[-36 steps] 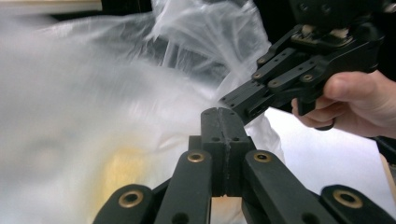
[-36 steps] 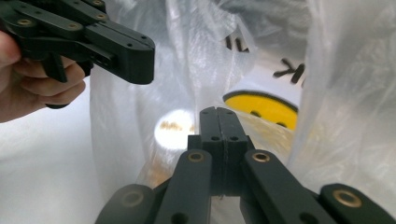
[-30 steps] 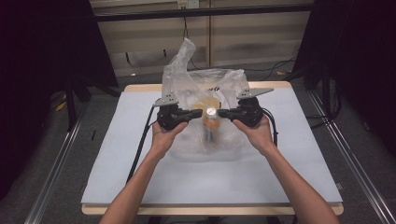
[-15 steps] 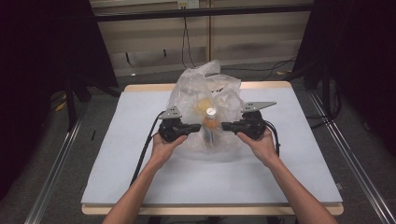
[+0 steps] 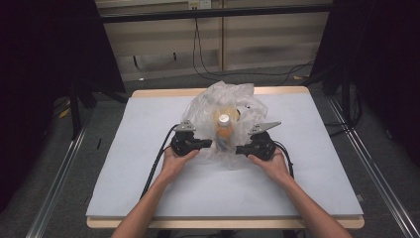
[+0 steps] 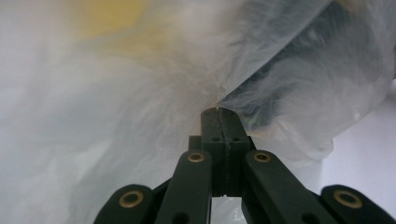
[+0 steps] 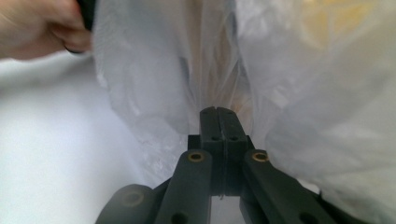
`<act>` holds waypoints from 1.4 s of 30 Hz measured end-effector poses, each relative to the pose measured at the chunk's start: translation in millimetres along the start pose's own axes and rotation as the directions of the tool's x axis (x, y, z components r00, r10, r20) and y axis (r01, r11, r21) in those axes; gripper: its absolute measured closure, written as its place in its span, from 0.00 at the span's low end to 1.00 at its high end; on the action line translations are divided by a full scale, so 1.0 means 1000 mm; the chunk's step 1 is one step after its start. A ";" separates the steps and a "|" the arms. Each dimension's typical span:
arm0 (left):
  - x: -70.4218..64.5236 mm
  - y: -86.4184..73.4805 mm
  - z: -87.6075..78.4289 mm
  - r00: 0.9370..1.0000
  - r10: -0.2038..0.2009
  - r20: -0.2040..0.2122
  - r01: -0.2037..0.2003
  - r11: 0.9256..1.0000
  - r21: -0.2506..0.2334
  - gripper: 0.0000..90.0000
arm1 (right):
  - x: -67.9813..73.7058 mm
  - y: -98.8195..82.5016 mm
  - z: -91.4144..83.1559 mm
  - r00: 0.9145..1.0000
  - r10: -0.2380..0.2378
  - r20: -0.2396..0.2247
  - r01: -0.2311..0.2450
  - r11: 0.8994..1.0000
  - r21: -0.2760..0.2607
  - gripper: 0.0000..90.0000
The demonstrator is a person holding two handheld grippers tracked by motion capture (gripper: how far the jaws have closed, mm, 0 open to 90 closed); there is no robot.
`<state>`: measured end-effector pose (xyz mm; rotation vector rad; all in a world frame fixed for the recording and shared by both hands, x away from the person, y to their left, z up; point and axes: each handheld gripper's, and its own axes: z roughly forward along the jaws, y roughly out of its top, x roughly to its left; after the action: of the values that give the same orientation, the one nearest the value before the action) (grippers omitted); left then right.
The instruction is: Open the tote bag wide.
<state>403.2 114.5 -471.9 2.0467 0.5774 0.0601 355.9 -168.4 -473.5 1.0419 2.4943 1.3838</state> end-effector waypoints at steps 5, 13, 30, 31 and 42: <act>-0.002 0.001 -0.001 1.000 0.002 0.007 -0.002 1.000 -0.005 1.00 | 0.000 -0.011 0.014 1.000 -0.013 0.020 0.011 0.995 0.095 1.00; -0.012 0.006 -0.010 0.999 0.025 0.035 -0.024 0.999 -0.031 1.00 | 0.000 -0.012 0.012 1.000 -0.014 0.020 0.012 0.998 0.068 1.00; -0.029 0.098 -0.063 0.991 0.120 0.054 -0.100 0.953 -0.286 1.00 | 0.010 0.021 -0.038 1.000 0.000 0.030 0.005 0.984 -0.176 1.00; -0.029 0.098 -0.063 0.991 0.120 0.054 -0.100 0.953 -0.286 1.00 | 0.011 0.023 -0.037 1.000 -0.003 0.029 0.008 0.984 -0.181 1.00; -0.034 0.135 -0.028 0.990 0.138 0.028 -0.129 0.967 -0.218 1.00 | 0.041 0.042 -0.025 0.998 -0.044 -0.038 0.036 0.978 -0.208 1.00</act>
<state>416.3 66.5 -339.5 1.8674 0.3876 0.1522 336.8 -146.4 -416.8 0.9246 2.3218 1.6273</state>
